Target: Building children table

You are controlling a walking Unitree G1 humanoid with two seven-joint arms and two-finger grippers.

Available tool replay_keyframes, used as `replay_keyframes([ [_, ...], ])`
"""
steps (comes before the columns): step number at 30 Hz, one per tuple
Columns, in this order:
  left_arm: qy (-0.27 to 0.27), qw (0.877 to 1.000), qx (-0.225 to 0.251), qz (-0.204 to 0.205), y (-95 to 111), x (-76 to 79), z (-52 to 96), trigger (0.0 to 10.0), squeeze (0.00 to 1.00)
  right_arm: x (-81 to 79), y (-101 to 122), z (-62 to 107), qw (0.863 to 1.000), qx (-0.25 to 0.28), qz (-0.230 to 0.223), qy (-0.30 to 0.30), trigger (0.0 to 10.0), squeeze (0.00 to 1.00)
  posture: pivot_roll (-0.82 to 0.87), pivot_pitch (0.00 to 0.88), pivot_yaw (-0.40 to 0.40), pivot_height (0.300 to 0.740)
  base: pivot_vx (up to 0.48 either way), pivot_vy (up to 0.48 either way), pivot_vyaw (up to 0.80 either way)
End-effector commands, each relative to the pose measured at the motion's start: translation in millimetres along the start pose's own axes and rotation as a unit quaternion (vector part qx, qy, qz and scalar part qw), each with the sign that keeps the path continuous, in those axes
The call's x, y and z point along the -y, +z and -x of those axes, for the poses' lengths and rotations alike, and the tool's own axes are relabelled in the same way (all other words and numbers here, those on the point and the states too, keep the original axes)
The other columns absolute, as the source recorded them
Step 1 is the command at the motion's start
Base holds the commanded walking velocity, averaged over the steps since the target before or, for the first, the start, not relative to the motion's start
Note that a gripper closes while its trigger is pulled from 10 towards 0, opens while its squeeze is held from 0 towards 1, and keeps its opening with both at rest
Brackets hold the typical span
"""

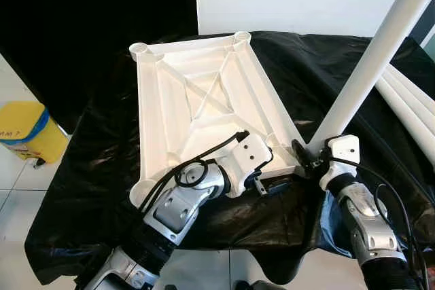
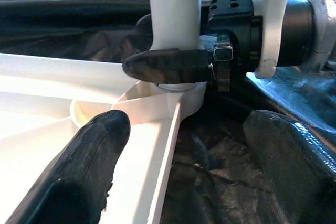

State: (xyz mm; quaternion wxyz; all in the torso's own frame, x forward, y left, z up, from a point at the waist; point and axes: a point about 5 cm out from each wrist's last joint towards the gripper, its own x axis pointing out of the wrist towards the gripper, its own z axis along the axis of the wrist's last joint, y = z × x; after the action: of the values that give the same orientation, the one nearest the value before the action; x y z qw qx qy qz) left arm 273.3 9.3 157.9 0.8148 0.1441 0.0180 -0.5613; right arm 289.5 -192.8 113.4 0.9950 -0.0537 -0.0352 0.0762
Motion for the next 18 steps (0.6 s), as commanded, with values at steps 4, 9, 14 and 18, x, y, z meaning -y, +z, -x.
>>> replay_keyframes([
  [4, 0.003, 1.000, -0.005, -0.006, -1.3, -3.9, 2.2, 10.0, 0.00, -4.2, -24.9, 11.2, 0.995, -0.065, -0.025, -0.066, 10.0, 0.00, -0.06, 0.095, -0.042, 0.740, 0.000, 0.000, 0.00],
  [9, 0.008, 1.000, -0.002, -0.003, -0.8, -4.9, 3.3, 10.0, 0.00, -12.1, -27.6, 18.3, 0.985, -0.079, -0.035, -0.152, 10.0, 0.00, -0.05, 0.093, -0.054, 0.740, 0.000, 0.000, 0.00],
  [14, 0.014, 1.000, 0.000, 0.000, -1.7, -4.6, 2.7, 10.0, 0.00, -20.0, -32.7, 22.9, 0.969, -0.106, -0.043, -0.219, 10.0, 0.00, -0.06, 0.095, -0.062, 0.740, 0.000, 0.000, 0.00],
  [18, 0.014, 1.000, 0.000, 0.002, -1.6, -3.8, 1.2, 10.0, 0.00, -29.0, -29.7, 20.9, 0.972, -0.097, -0.051, -0.206, 10.0, 0.00, -0.07, 0.101, -0.055, 0.740, 0.000, 0.000, 0.00],
])
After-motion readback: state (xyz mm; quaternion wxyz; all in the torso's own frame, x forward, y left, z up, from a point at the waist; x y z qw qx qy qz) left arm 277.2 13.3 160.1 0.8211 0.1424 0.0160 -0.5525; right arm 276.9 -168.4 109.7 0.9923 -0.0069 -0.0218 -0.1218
